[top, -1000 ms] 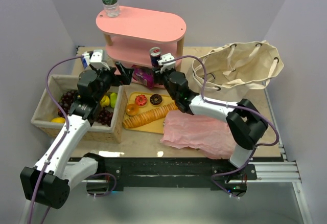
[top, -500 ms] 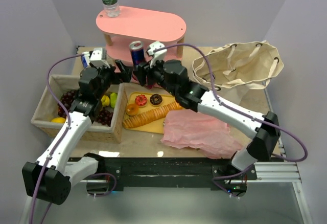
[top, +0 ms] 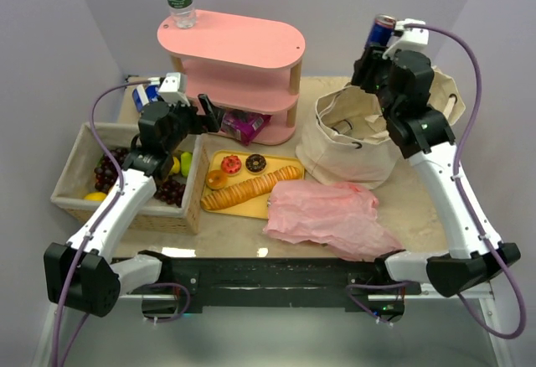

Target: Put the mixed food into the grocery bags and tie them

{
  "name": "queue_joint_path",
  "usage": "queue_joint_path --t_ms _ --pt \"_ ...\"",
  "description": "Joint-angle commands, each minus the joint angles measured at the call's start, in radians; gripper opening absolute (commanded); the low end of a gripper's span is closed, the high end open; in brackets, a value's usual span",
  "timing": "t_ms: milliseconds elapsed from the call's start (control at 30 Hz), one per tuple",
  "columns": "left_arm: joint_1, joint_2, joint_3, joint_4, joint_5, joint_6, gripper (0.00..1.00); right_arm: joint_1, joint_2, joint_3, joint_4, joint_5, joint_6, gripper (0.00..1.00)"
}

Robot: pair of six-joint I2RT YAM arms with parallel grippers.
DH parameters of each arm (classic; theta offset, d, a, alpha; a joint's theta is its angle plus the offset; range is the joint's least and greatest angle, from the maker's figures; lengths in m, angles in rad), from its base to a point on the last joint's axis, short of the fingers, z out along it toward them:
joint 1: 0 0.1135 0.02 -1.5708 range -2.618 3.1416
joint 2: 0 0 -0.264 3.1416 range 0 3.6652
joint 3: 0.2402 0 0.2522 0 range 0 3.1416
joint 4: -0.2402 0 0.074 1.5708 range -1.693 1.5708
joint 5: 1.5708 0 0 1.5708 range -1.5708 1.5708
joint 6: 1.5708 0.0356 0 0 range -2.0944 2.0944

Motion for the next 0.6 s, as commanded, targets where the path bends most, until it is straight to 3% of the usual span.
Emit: queue_joint_path --t_ms 0,300,567 --pt "-0.002 0.023 0.063 0.025 0.041 0.03 0.97 -0.117 0.02 -0.001 -0.194 -0.051 0.123 0.0" --pt "-0.002 0.029 0.078 -0.043 -0.022 0.036 0.97 -0.139 -0.021 -0.125 -0.335 -0.016 0.328 0.0" --pt "-0.002 0.032 0.078 -0.06 -0.053 0.002 0.97 -0.139 0.089 -0.245 -0.306 -0.153 0.383 0.0"
